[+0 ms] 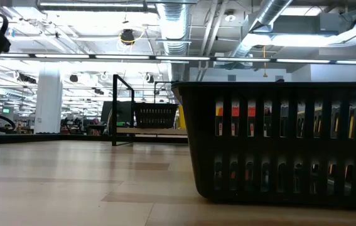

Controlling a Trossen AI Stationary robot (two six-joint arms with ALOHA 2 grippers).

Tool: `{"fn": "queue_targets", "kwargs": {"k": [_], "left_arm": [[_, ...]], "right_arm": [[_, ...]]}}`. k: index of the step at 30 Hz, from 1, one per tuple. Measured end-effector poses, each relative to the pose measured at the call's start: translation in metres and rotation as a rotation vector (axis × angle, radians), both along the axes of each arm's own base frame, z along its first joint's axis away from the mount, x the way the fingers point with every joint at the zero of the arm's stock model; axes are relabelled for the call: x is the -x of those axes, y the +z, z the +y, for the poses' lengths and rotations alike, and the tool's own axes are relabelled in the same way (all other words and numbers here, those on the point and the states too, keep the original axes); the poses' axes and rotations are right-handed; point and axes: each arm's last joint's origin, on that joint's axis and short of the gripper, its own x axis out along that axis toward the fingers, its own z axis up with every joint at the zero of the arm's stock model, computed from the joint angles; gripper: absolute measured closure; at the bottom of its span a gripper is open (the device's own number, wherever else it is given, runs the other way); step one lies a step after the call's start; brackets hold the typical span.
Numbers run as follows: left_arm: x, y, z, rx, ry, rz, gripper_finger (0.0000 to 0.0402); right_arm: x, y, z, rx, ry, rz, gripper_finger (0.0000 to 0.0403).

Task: Stack baskets on shelf by color
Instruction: Stack the left yellow bin on top of the other yellow bin on the shelf

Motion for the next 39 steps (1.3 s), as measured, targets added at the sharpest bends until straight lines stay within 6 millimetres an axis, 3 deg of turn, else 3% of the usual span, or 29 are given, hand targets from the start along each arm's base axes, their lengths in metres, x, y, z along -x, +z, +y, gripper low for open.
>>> {"fn": "queue_targets", "kwargs": {"k": [9, 12, 16, 25, 29, 33, 39], "left_arm": [[-0.006, -0.029, -0.004, -0.007, 0.0, 0.017, 0.0251], [-0.012, -0.032, -0.002, -0.001, 0.008, 0.005, 0.0287], [-0.022, -0.033, 0.007, 0.001, 0.023, -0.009, 0.0383], [-0.046, -0.03, 0.039, -0.059, 0.05, -0.087, 0.0401], [-0.065, -0.016, 0.055, -0.079, -0.024, -0.152, 0.0401], [-0.087, 0.012, 0.074, -0.145, -0.088, -0.223, 0.0401], [-0.12, 0.081, 0.109, -0.277, -0.123, -0.412, 0.0401]], "right_arm": [[0.0, 0.0, 0.0, 0.0, -0.001, -0.002, 0.0401], [0.0, 0.0, 0.0, -0.005, -0.005, -0.006, 0.04], [0.0, 0.0, 0.0, -0.007, -0.006, -0.009, 0.04], [0.0, 0.0, 0.0, -0.015, -0.012, -0.011, 0.04], [0.0, -0.001, 0.0, -0.018, -0.012, 0.0, 0.04], [0.002, -0.003, 0.0, -0.042, -0.026, 0.028, 0.04], [0.006, -0.008, 0.0, -0.049, -0.047, 0.089, 0.04]]}}
